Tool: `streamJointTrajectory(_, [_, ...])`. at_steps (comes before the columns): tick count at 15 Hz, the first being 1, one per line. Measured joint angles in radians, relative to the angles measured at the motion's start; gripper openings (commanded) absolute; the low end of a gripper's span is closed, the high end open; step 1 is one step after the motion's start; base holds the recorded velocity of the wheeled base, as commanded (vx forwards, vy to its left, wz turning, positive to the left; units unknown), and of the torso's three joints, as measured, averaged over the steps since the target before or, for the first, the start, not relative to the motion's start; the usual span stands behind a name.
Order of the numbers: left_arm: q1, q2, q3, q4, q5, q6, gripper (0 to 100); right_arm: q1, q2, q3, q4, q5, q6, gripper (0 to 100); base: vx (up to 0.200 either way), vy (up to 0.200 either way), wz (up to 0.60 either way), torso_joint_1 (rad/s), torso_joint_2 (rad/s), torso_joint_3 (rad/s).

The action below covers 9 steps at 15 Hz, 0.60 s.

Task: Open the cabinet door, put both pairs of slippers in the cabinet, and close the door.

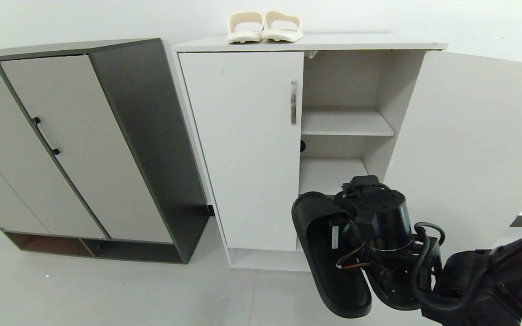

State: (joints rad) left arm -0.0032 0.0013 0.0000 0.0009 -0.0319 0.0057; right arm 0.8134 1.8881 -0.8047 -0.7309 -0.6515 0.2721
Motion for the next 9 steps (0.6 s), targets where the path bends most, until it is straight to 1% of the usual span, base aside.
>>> streamJointTrajectory(4, [0.000, 0.000, 0.000, 0.001, 0.000, 0.000, 0, 0.009, 0.036, -0.005, 0.000, -0.010, 0.004, 0, 0.000, -0.200, 0.00, 0.007, 0.00, 0.002])
streamJointTrajectory(9, [0.000, 0.000, 0.000, 0.001, 0.001, -0.001, 0, 0.014, 0.078, -0.022, 0.000, -0.019, 0.028, 0, 0.000, 0.000, 0.00, 0.000, 0.00, 0.000])
